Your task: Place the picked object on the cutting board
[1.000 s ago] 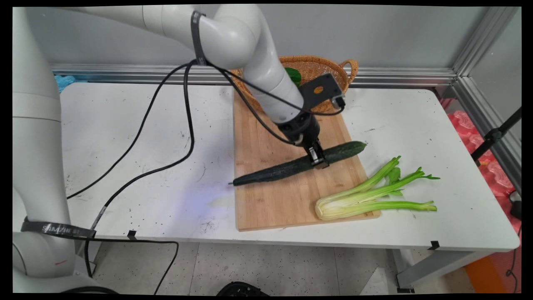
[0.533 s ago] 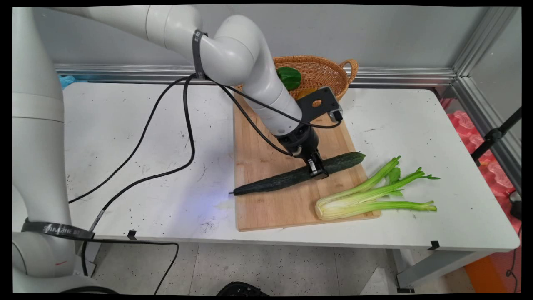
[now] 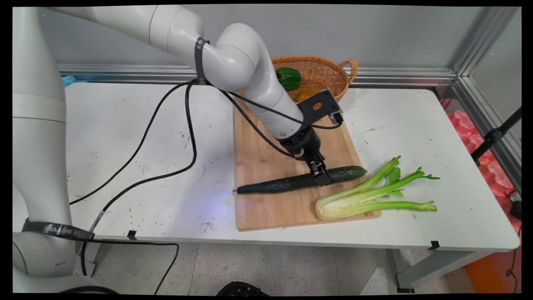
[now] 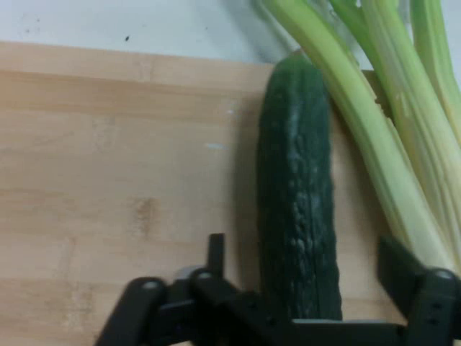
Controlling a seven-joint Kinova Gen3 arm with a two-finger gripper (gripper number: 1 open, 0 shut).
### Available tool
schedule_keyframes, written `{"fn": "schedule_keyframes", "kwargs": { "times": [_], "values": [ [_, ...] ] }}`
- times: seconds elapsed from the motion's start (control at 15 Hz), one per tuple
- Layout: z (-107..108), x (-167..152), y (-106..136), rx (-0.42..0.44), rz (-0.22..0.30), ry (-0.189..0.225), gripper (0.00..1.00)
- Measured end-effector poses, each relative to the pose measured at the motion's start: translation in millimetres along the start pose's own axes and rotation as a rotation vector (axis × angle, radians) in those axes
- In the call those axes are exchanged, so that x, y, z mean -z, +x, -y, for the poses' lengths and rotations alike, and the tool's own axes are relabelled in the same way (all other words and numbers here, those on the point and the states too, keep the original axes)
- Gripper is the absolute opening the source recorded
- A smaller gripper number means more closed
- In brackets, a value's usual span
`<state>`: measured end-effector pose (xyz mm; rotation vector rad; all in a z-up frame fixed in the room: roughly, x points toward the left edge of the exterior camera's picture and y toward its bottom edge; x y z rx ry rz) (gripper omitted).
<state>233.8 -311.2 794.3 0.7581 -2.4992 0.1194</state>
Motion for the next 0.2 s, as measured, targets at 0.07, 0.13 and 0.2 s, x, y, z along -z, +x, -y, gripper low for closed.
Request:
{"fn": "schedule_keyframes", "kwargs": {
  "times": [0.07, 0.13, 0.2],
  "values": [
    [0.7, 0.1, 0.5, 0.003, -0.004, -0.001, 1.0],
    [1.5, 0.9, 1.5, 0.005, -0.008, -0.003, 1.0],
    [2.5, 2.2, 2.7, 0.006, -0.012, -0.005, 1.0]
  ]
}}
